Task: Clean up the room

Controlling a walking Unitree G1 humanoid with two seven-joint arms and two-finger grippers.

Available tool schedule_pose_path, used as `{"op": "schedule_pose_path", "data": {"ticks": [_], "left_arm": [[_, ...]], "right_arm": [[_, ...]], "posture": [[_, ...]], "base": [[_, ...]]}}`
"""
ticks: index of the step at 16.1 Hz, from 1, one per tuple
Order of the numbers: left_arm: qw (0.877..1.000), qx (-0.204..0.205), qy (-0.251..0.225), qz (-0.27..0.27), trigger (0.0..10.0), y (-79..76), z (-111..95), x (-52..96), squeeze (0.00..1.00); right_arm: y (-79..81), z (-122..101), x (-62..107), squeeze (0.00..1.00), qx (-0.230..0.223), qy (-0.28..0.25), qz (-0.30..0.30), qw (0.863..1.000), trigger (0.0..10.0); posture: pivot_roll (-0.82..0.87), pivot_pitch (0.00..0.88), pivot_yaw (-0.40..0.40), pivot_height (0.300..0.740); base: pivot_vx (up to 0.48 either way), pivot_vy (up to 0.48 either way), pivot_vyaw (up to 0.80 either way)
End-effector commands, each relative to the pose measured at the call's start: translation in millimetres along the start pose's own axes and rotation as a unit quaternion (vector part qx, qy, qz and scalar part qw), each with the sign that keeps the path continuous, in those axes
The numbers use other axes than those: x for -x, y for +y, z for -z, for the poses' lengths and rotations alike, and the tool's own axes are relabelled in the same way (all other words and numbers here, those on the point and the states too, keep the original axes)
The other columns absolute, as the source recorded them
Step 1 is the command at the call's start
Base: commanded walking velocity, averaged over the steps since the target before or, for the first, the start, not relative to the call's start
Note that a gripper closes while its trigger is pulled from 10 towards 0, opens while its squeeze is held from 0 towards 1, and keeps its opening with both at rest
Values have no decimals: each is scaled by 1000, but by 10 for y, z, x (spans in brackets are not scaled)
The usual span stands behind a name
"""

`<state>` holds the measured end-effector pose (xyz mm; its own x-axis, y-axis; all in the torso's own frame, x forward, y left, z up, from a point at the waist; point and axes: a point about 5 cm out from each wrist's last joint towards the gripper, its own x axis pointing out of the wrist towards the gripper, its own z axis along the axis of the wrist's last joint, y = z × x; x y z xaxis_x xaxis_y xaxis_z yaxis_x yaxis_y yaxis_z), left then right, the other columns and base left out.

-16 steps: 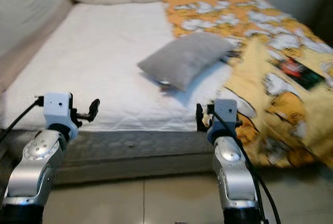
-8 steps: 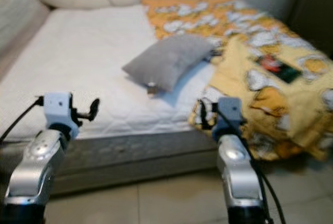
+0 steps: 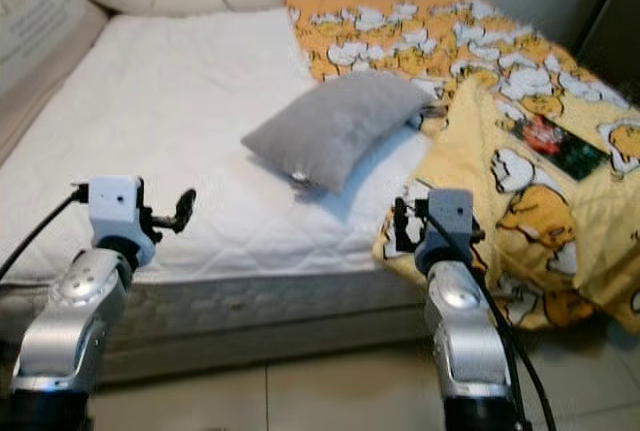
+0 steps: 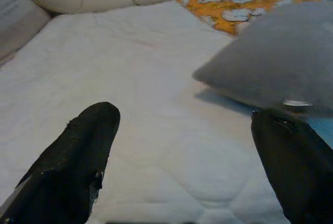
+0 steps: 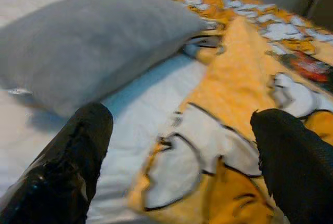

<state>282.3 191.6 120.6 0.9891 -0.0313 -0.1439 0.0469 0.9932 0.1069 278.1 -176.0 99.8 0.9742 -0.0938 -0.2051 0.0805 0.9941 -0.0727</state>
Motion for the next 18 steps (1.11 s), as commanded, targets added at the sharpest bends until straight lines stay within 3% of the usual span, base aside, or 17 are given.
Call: {"op": "schedule_pose_path", "data": {"ticks": [1, 18], "left_arm": [[1000, -1, -5, -7, 10000, 39, -35, -11, 0], [1000, 5, 0, -12, 10000, 43, -35, -28, 0]], "right_arm": [[65, -59, -21, 0, 1, -10, -14, 1000, 10000], [64, -71, -50, 0, -4, -9, -12, 1000, 10000]], "posture": [[-71, 0, 4, 740], [-74, 0, 9, 740]], "base": [[304, 0, 0], [327, 0, 0]]}}
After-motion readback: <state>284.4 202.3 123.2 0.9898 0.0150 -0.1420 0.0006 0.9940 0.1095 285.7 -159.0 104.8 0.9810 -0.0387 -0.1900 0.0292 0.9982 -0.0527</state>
